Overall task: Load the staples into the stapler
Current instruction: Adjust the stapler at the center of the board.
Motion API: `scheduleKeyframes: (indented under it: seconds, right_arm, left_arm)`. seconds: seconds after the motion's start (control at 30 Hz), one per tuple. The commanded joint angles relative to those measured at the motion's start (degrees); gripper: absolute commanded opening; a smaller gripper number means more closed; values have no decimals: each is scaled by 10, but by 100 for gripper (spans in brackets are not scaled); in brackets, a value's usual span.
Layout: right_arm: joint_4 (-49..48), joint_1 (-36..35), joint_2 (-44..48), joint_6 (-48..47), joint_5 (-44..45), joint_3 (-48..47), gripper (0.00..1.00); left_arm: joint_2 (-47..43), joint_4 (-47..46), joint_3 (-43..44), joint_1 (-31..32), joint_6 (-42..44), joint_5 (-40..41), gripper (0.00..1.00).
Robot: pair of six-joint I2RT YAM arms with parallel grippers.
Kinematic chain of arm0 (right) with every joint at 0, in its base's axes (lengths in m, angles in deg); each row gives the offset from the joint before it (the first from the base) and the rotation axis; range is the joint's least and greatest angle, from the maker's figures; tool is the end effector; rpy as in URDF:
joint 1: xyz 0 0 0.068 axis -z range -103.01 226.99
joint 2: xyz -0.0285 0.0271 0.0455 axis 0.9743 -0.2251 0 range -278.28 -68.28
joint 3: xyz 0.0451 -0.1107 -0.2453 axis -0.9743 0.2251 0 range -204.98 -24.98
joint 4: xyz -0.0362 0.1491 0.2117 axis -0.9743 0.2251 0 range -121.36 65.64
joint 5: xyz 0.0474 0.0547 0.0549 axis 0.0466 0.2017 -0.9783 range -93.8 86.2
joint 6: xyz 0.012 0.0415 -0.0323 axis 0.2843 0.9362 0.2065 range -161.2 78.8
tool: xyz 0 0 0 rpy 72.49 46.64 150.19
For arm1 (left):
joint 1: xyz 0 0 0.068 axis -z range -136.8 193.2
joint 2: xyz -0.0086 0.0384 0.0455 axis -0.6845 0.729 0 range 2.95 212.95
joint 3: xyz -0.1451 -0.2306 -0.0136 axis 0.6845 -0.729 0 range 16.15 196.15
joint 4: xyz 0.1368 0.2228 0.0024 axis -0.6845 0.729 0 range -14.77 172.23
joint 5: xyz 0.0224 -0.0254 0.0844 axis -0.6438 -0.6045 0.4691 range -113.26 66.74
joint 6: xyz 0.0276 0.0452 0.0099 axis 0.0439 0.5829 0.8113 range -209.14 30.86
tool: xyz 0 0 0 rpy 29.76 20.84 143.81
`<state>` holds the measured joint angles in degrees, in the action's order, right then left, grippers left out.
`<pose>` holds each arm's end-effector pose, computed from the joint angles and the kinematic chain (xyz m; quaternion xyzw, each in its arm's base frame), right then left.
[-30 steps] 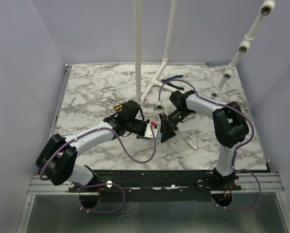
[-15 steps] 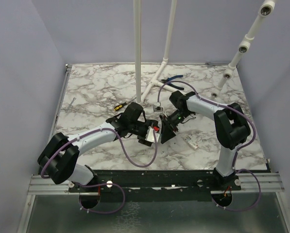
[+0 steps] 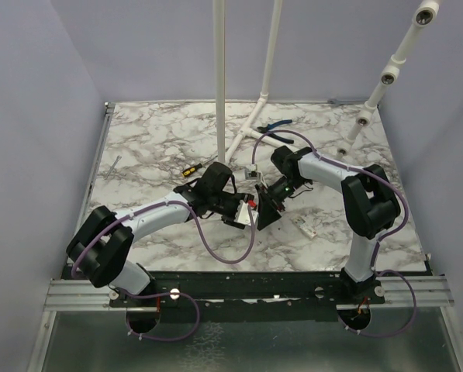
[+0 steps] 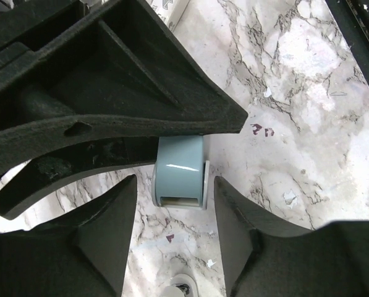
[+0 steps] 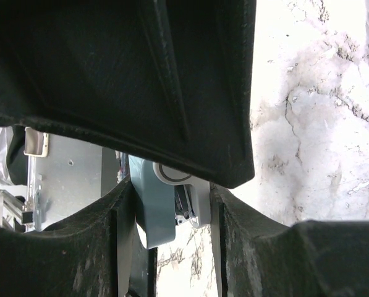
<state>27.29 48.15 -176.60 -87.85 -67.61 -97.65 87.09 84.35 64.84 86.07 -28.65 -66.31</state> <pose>0.2739 0.1873 0.1808 -0.5036 0.6829 0.5267 0.0503 0.2024 -0.2210 0.2126 0.7611 0.4209 -0.2794 0.4067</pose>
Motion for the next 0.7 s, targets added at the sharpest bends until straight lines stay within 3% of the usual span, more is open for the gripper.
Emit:
scheduleKeyframes:
  seconds: [0.0, 0.33, 0.67]
  right_arm:
    - [-14, -4, 10, 7, -8, 1, 1]
    - [-33, -3, 0, 40, 2, -1, 1]
    - [-23, -3, 6, 30, 4, 5, 1]
  left_arm:
    - [7, 1, 20, 4, -1, -28, 52]
    - [-1, 0, 14, 16, -2, -25, 53]
    - [-6, 1, 2, 18, 8, -3, 36]
